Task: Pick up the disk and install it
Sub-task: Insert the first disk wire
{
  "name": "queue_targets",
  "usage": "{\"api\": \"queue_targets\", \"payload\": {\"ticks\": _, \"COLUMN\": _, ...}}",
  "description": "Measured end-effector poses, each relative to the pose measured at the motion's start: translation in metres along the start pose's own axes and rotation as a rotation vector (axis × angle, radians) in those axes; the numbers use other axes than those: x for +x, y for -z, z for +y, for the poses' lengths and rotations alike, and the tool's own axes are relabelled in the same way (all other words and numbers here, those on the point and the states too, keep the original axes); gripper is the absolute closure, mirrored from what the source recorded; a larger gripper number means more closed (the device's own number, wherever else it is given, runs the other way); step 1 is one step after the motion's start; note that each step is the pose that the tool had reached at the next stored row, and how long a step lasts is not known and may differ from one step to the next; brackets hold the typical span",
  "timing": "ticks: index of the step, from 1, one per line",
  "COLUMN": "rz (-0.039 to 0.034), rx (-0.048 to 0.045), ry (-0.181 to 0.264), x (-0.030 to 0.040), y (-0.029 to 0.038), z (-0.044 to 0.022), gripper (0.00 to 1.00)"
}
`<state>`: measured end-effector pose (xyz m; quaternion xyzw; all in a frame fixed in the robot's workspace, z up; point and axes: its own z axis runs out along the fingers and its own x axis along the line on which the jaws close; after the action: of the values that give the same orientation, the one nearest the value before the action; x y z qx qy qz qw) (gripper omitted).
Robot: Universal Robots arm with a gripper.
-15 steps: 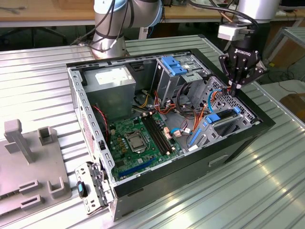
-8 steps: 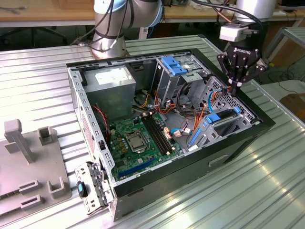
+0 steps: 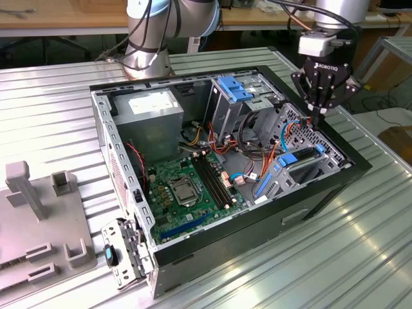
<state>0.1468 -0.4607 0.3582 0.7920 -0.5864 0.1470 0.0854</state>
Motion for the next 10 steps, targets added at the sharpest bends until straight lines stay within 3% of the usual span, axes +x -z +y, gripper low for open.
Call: {"api": "queue_targets", "payload": {"ticks": 10, "rz": -0.0004, "rx": 0.0378, "ry": 0.111, "x": -0.0075, "y": 0.0024, "z": -0.0025, "gripper": 0.89}}
